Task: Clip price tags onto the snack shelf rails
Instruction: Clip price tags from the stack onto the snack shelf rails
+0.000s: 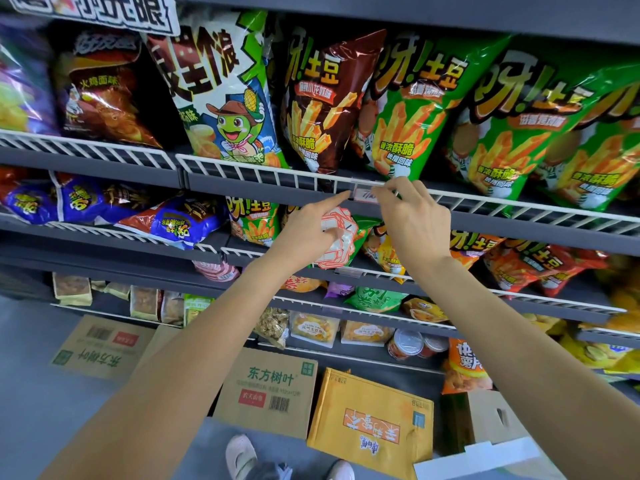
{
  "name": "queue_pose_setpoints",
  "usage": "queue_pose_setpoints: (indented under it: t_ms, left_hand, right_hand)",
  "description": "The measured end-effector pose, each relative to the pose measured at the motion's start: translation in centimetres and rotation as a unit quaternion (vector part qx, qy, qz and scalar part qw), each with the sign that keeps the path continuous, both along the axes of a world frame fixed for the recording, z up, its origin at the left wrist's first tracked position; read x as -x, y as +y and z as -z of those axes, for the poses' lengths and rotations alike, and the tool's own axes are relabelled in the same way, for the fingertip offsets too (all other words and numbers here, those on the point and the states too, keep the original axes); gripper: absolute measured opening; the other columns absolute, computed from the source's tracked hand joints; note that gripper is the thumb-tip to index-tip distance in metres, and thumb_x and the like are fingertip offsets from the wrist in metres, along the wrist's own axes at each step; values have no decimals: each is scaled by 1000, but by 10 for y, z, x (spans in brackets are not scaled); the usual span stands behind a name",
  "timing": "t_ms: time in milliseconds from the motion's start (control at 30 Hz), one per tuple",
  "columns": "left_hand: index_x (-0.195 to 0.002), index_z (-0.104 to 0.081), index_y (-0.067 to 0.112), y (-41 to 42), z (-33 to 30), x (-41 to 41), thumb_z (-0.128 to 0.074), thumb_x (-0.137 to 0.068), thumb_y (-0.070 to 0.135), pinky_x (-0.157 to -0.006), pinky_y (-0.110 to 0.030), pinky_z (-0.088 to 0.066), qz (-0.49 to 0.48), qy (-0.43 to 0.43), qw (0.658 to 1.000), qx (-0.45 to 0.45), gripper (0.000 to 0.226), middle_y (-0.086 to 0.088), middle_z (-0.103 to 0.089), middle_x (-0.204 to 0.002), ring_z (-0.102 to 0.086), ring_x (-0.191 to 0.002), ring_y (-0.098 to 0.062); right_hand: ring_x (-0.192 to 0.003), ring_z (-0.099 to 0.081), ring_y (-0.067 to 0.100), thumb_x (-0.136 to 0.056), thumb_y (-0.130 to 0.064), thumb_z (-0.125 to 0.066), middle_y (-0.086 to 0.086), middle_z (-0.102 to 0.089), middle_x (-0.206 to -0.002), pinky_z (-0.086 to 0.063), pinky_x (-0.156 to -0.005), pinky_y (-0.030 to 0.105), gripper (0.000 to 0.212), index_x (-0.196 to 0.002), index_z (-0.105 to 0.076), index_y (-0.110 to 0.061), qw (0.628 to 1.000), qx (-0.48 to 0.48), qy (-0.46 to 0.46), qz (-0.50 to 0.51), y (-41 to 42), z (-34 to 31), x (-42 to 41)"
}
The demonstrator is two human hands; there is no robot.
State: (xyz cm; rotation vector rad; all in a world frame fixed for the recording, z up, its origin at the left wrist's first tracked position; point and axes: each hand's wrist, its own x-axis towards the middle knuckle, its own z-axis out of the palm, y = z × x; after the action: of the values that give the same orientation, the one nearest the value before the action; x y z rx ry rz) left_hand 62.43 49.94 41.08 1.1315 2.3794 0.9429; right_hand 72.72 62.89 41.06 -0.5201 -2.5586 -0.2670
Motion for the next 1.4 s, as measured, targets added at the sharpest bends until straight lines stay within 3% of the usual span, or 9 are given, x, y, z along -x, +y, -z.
queue_pose_setpoints:
  t_ms: [133,300,433,700,833,933,1100,1300,1400]
  left_hand:
    - [-144,-32,35,0,1,0,-57,-91,16,-106,-34,-33,0,-1,1000,0,62,-1,-44,-145,-37,-136,-25]
    - [-143,-32,36,1,2,2,-59,-90,17,-111,-40,-30,-2,-8,1000,1,63,0,-43,-146,-33,-138,-26]
    - [-143,-32,36,3,1,3,-59,-90,17,-110,-39,-32,-1,-4,1000,5,62,-2,-43,-146,-35,-136,-27]
    - [-143,-34,34,6,-2,2,-58,-90,17,-103,-36,-38,-9,-2,1000,4,61,-3,-41,-148,-43,-130,-26]
    - [-143,-34,33,8,-3,2,-58,-90,18,-104,-36,-36,-17,0,1000,4,60,-3,-41,-148,-41,-132,-27]
    - [-143,-34,32,9,-4,1,-58,-90,17,-101,-30,-35,-19,4,1000,3,60,-2,-41,-147,-40,-133,-24]
    - [-143,-34,34,8,-4,0,-59,-90,17,-104,-33,-35,-24,1,1000,7,61,-3,-41,-147,-38,-134,-25]
    - [-143,-34,34,8,-5,-2,-57,-91,17,-89,-23,-37,-23,12,1000,6,59,-1,-42,-147,-48,-124,-23]
    - [-143,-34,34,7,-4,-2,-57,-91,16,-95,-27,-38,-22,7,1000,6,59,-2,-42,-146,-46,-127,-24]
  right_hand:
    - [-67,-57,26,-54,14,-73,6,-63,-83,-25,-38,18,47,-94,-66,-10,1000,-7,4,10,-3,-3,0]
    - [-73,-58,29,-52,14,-75,10,-62,-88,-27,-40,19,71,-118,-62,-11,1000,19,-3,10,-5,-2,-1]
    - [-75,-59,29,-53,15,-76,9,-62,-92,-25,-40,18,65,-113,-65,-8,999,42,-6,19,-8,0,1]
    - [-84,-58,33,-54,18,-72,19,-57,-102,-26,-40,19,75,-123,-58,-5,999,42,-16,30,-14,6,-2]
    - [-87,-58,31,-50,10,-81,18,-56,-106,-26,-40,19,81,-125,-55,-7,998,46,-34,27,-13,9,-4]
    - [-83,-60,29,-49,16,-75,17,-58,-103,-25,-40,19,79,-123,-57,-4,998,39,-30,28,-14,8,-3]
    - [-83,-60,29,-52,17,-72,15,-60,-102,-25,-39,19,76,-123,-57,-5,999,23,-5,23,-12,9,-5]
    - [-86,-62,23,-58,9,-76,9,-63,-102,-34,-35,22,51,-106,-62,-4,999,25,28,15,-10,12,-7]
    - [-84,-62,23,-53,9,-78,9,-63,-101,-35,-34,20,52,-101,-64,-4,998,45,36,12,-10,12,-4]
